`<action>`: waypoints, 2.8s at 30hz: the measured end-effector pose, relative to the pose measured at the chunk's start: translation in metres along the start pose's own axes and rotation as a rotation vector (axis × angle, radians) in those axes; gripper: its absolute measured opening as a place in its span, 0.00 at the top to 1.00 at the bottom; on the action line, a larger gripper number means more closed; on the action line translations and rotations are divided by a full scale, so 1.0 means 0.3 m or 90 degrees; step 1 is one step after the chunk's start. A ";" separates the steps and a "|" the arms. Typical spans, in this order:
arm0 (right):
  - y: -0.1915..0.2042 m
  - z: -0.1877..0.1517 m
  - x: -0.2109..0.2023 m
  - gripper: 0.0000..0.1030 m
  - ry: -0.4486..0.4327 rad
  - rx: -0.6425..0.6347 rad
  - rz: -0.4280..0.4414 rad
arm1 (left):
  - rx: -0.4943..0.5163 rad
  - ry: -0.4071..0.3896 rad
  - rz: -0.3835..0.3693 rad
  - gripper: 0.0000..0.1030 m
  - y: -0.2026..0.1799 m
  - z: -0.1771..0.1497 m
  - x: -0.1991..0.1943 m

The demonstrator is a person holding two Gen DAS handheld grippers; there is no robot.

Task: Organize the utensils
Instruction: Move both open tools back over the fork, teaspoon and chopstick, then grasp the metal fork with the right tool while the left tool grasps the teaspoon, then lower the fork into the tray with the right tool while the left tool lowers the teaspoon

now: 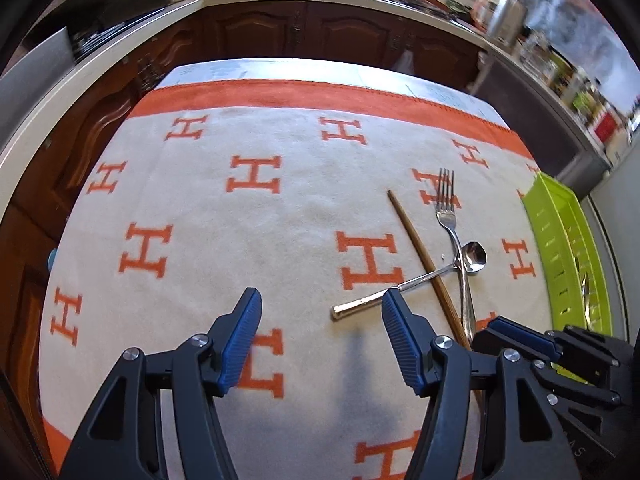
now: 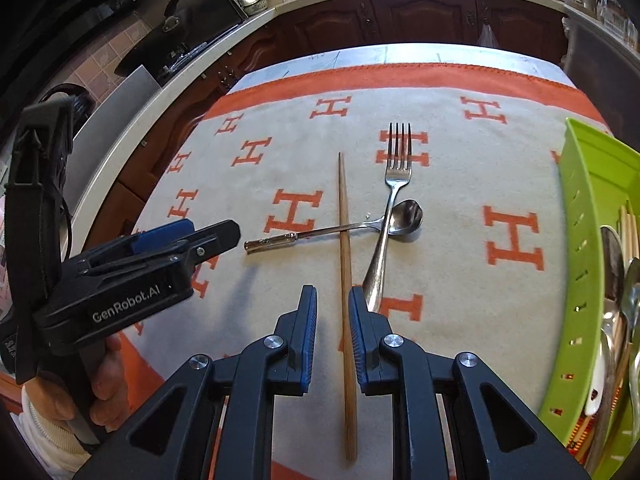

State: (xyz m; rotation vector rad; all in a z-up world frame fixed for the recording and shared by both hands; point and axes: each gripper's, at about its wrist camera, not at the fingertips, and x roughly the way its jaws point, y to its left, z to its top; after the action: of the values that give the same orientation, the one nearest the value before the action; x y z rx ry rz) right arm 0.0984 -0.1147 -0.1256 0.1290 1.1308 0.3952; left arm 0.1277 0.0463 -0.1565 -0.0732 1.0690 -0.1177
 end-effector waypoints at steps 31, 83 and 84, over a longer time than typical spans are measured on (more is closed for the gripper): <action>-0.229 0.325 0.120 0.84 0.081 0.168 0.020 | 0.286 0.146 -0.046 0.69 -0.233 0.129 0.198; -0.036 0.273 0.092 0.96 0.066 -0.058 0.051 | 0.012 0.205 -0.227 0.98 -0.065 0.082 0.212; -0.045 0.273 0.064 0.96 0.055 -0.051 0.052 | 0.012 0.200 -0.227 0.98 -0.066 0.083 0.202</action>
State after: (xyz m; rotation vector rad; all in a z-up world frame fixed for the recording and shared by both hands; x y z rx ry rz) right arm 0.1823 -0.1121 -0.1112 0.0886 1.1952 0.5228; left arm 0.1773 0.0188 -0.1948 -0.2334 1.3611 -0.4730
